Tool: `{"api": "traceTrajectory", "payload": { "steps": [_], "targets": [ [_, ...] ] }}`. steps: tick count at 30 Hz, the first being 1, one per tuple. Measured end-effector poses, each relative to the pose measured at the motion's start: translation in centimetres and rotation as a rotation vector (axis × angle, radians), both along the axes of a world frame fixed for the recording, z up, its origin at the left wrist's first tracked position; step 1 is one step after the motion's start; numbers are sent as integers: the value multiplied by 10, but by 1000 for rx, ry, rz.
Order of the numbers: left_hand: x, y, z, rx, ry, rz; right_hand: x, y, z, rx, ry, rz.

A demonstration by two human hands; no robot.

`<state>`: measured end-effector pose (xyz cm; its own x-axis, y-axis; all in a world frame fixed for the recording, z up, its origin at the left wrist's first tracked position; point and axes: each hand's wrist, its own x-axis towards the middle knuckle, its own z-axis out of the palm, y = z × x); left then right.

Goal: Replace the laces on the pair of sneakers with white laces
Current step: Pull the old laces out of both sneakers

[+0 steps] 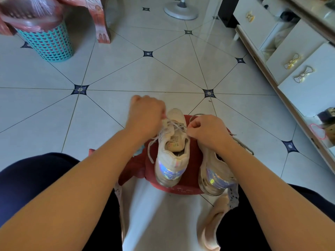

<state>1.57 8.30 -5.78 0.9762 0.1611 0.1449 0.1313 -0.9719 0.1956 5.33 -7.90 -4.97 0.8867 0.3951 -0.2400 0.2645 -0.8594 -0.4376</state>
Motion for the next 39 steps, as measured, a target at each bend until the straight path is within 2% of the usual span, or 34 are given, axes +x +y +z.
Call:
{"api": "traceTrajectory", "payload": {
  "steps": [3, 5, 9, 12, 16, 23, 25, 27, 29, 32, 36, 39],
  "targets": [
    [-5, 28, 2, -78, -49, 247, -1, -1, 0, 31, 21, -6],
    [-9, 29, 0, -43, -18, 249, -2, 0, 0, 14, 23, 12],
    [-11, 2, -8, -126, 46, -58, -3, 2, -1, 26, 18, 22],
    [-11, -22, -15, -18, 23, -289, -4, 4, -1, 29, 2, 28],
    [-6, -29, -16, 17, 7, -305, -4, 3, -2, 29, 9, 29],
    [-12, -6, -7, -453, -14, 99, -5, 8, 4, 165, 98, -43],
    [-13, -6, -6, -556, -16, 140, -4, 12, 4, 154, 104, -44],
    [-13, -7, -6, -580, -9, 146, -2, 16, 3, 126, 93, -46],
    [-13, -6, -6, -604, 84, 120, 0, 18, 0, 103, 65, -45],
    [-15, -11, -10, -520, 246, 47, 2, 18, -7, 112, 50, -51],
    [-12, -16, -12, -244, 194, -36, 3, 18, -15, 162, 14, -78],
    [-8, -15, -12, -264, 216, -2, 1, 19, -17, 154, -16, -33]
  ]
}}
